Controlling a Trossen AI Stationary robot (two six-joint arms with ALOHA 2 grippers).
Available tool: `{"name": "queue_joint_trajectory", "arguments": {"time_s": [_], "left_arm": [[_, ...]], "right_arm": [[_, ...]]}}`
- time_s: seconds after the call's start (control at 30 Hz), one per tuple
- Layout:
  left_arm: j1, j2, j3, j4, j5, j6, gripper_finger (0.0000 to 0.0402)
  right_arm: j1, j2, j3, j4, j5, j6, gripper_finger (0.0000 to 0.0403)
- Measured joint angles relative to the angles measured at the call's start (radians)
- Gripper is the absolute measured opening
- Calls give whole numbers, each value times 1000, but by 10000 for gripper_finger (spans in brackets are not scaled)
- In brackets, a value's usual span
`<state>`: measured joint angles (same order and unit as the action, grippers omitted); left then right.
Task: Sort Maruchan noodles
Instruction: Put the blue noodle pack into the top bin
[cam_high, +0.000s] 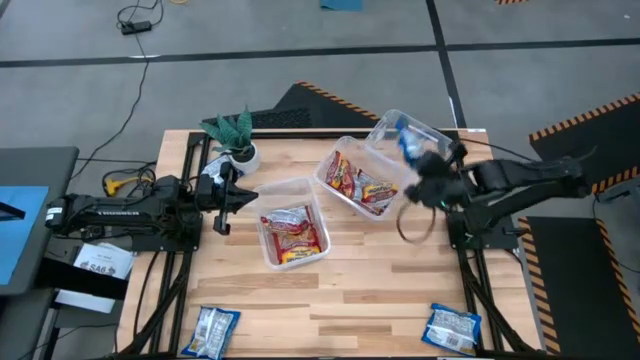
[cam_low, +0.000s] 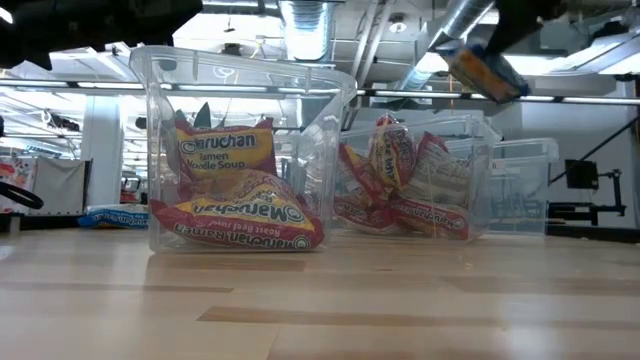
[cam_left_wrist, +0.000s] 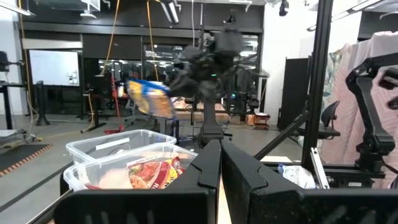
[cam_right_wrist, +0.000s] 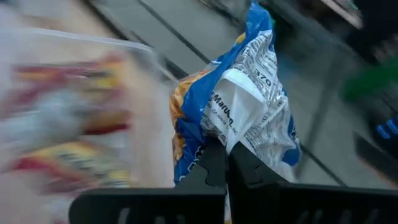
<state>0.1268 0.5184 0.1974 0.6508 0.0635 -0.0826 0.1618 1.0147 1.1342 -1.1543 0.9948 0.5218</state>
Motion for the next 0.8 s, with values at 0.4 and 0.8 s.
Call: {"name": "queue_joint_trajectory", "arguments": {"time_s": [0.4, 0.8], "left_arm": [[0, 0, 0, 14, -21, 0, 0], [0, 0, 0, 14, -26, 0, 0]], "right_arm": [[-404, 64, 0, 193, -105, -155, 106], [-475, 106, 27, 250, -376, -260, 297]]}}
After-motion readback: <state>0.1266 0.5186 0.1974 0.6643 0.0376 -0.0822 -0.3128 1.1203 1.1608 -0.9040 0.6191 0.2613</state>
